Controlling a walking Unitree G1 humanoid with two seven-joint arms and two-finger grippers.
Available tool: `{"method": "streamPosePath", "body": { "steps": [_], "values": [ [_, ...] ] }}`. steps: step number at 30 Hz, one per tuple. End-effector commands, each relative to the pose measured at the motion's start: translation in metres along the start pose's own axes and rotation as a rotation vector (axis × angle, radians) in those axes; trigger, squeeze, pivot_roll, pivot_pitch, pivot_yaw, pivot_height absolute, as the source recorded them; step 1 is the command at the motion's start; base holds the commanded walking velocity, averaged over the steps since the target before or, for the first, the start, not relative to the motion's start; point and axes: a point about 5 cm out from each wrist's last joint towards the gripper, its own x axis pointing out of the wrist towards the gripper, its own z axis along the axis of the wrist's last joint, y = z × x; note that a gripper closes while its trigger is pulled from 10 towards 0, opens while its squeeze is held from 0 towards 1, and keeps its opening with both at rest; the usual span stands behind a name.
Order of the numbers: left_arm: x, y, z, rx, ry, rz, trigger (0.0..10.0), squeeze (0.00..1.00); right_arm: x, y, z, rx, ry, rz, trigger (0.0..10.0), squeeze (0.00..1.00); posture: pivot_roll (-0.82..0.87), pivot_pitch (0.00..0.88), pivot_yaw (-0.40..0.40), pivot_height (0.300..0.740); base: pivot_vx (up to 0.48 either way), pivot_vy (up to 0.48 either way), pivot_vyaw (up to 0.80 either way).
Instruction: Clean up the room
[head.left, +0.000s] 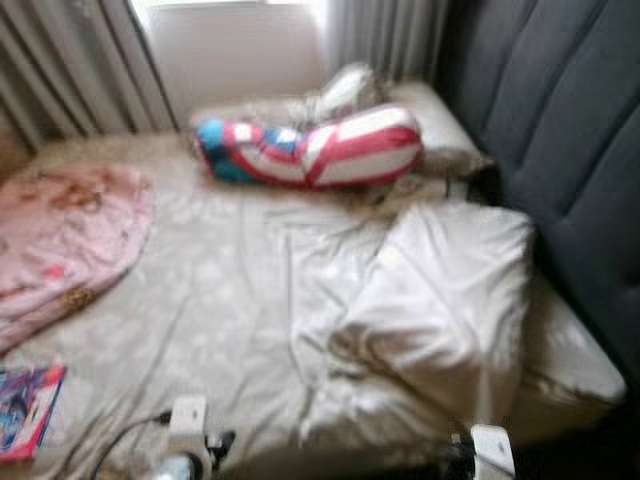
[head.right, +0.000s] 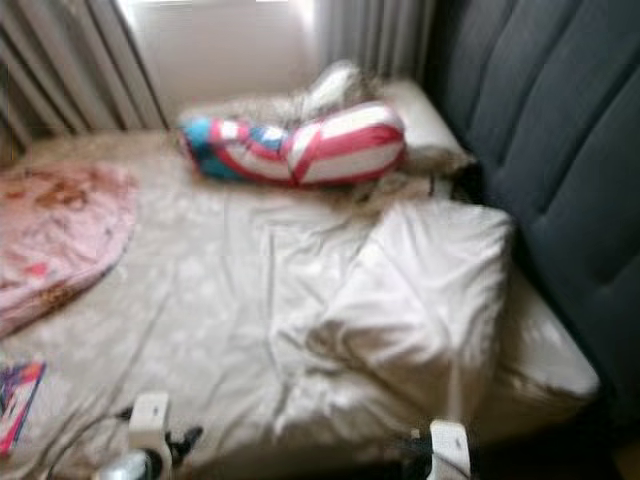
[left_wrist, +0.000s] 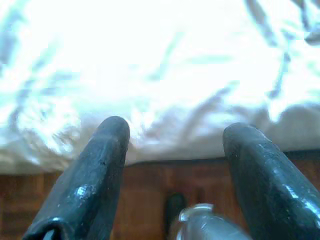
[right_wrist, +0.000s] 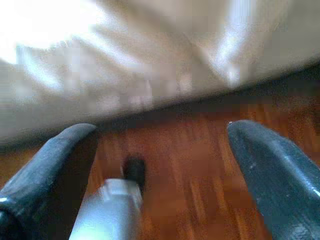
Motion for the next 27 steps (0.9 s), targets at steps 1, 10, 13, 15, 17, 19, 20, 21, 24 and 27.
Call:
{"method": "streamPosePath", "body": {
  "steps": [1,10,13,15,17,19,20,21,24,27],
  "values": [
    [-0.0055,0.0032,-0.0210,-0.014,0.077,0.014,10.0,0.00,-0.0004,0.0061,-0.0040,0.015,0.000,0.013,10.0,0.00,0.06,0.000,0.007,0.740,0.000,0.000,0.00],
    [-0.0054,0.0027,-0.0205,-0.025,0.068,0.011,10.0,0.00,-0.0004,0.0063,-0.0035,0.016,-0.005,0.017,10.0,0.00,0.07,0.000,0.007,0.740,0.000,0.000,0.00],
    [-0.0055,0.0029,-0.0210,-0.019,0.074,0.010,10.0,0.00,-0.0005,0.0065,-0.0035,0.015,-0.006,0.019,10.0,0.00,0.07,0.000,0.006,0.740,0.000,0.000,0.00],
    [-0.0055,0.0029,-0.0211,-0.018,0.075,0.010,10.0,0.00,-0.0005,0.0065,-0.0035,0.015,-0.006,0.019,10.0,0.00,0.07,0.000,0.006,0.740,0.000,0.000,0.00],
    [-0.0055,0.0029,-0.0212,-0.017,0.077,0.009,10.0,0.00,-0.0005,0.0065,-0.0035,0.014,-0.006,0.019,10.0,0.00,0.07,0.000,0.006,0.740,0.000,0.000,0.00],
    [-0.0055,0.0028,-0.0213,-0.017,0.077,0.009,10.0,0.00,-0.0005,0.0064,-0.0036,0.014,-0.006,0.019,10.0,0.00,0.07,0.000,0.006,0.740,0.000,0.000,0.00],
    [-0.0055,0.0028,-0.0213,-0.017,0.077,0.009,10.0,0.00,-0.0005,0.0064,-0.0036,0.014,-0.006,0.019,10.0,0.00,0.07,0.000,0.006,0.740,0.000,0.000,0.00],
    [-0.0056,0.0028,-0.0214,-0.016,0.078,0.009,10.0,0.00,-0.0005,0.0063,-0.0037,0.013,-0.005,0.019,10.0,0.00,0.07,0.000,0.006,0.740,0.285,0.000,0.00],
    [-0.0056,0.0026,-0.0216,-0.016,0.078,0.009,10.0,0.00,-0.0006,0.0060,-0.0037,0.012,-0.006,0.020,10.0,0.00,0.07,0.000,0.005,0.740,0.304,0.000,0.00],
    [-0.0056,0.0026,-0.0217,-0.016,0.079,0.009,10.0,0.00,-0.0006,0.0060,-0.0037,0.010,-0.005,0.021,10.0,0.00,0.07,0.000,0.005,0.740,0.329,0.000,0.00]
  ]
}}
